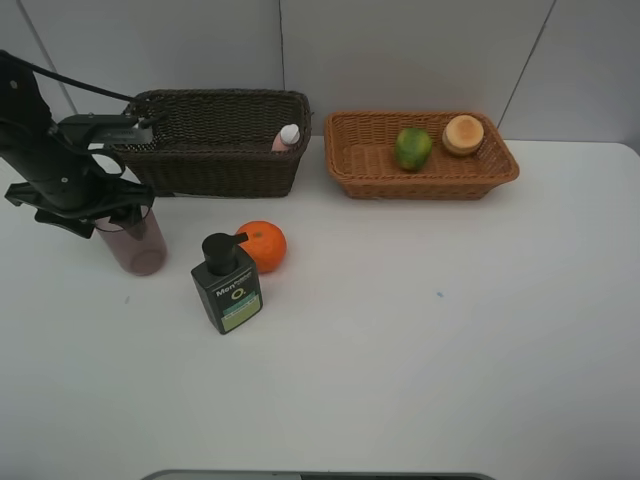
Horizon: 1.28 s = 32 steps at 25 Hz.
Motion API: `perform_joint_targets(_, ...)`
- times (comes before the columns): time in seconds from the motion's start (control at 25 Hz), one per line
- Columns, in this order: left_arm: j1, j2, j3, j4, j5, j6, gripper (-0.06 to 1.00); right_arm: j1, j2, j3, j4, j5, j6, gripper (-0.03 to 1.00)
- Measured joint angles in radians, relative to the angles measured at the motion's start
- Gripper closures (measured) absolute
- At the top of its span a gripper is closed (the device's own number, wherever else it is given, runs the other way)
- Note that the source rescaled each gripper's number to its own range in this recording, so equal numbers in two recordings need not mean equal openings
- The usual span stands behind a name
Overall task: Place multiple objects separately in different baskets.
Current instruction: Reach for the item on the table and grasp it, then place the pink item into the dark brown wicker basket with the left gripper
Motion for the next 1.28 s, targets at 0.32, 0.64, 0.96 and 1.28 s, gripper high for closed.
perform_joint_targets(0.32, 0.0, 0.003, -0.001, -0.003, 0.001, -0.003, 0.94, 0.0, 0.0, 0.0, 0.0, 0.0, 0.0, -0.03)
perform_joint_targets(0.64, 0.0, 0.003, -0.001, -0.003, 0.001, -0.008, 0.94, 0.0, 0.0, 0.0, 0.0, 0.0, 0.0, -0.03)
perform_joint_targets(0.96, 0.0, -0.052, -0.001, -0.003, 0.015, -0.008, 0.94, 0.0, 0.0, 0.0, 0.0, 0.0, 0.0, -0.03)
perform_joint_targets(1.28, 0.0, -0.187, -0.077, -0.003, 0.158, -0.013, 0.94, 0.0, 0.0, 0.0, 0.0, 0.0, 0.0, -0.03)
